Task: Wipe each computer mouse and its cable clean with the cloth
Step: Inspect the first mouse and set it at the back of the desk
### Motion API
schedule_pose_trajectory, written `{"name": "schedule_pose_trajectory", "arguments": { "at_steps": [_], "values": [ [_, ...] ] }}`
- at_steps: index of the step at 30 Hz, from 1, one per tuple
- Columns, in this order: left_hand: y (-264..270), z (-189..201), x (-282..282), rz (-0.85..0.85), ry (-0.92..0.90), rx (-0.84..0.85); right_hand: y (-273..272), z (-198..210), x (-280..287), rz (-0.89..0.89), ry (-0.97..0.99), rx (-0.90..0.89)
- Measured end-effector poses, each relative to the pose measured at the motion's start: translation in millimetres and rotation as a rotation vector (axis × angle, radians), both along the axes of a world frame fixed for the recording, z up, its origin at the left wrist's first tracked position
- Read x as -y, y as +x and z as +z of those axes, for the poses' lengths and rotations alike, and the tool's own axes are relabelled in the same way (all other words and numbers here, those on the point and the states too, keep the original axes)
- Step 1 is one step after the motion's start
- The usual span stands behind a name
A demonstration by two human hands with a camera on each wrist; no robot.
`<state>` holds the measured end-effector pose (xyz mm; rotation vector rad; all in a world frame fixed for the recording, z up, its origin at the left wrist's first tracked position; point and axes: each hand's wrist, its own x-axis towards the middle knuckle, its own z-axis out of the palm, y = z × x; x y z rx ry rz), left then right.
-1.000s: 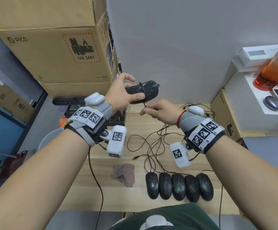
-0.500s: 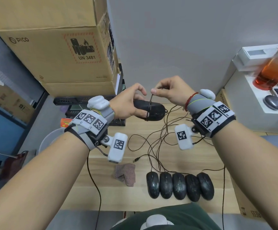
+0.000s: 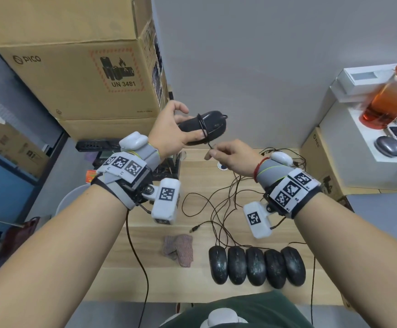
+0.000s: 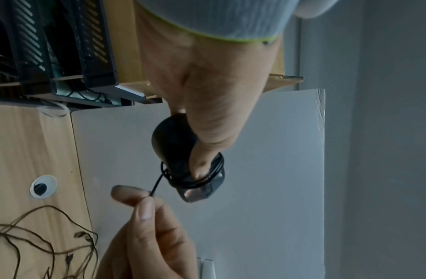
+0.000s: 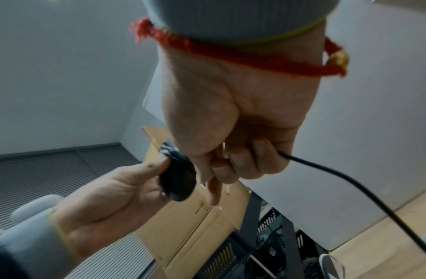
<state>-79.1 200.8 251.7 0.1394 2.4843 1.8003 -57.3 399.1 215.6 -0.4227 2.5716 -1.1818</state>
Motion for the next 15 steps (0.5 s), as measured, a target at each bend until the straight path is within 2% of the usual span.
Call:
{"name": "schedule_pose_trajectory", "arguments": {
  "at_steps": [3, 6, 11, 15],
  "values": [
    [-6.9, -9.7, 5.1, 0.026, -0.197, -0.013, 5.7, 12.7, 5.7, 0.099, 0.105, -0.005],
    [-4.9, -17.1, 7.3, -0.019, -0.380, -0.010, 2.6, 30.7, 6.6, 0.090, 0.075, -0.048],
    [2.6, -14.0, 1.9, -0.199, -0.478, -0.027, -14.1, 41.3, -3.3, 0.000, -0.025, -0.128],
    [10.6, -2.6, -3.4, -0.360, -0.411, -0.032, -24.8, 43.5, -12.1, -0.039, -0.126, -0.110]
  ]
}}
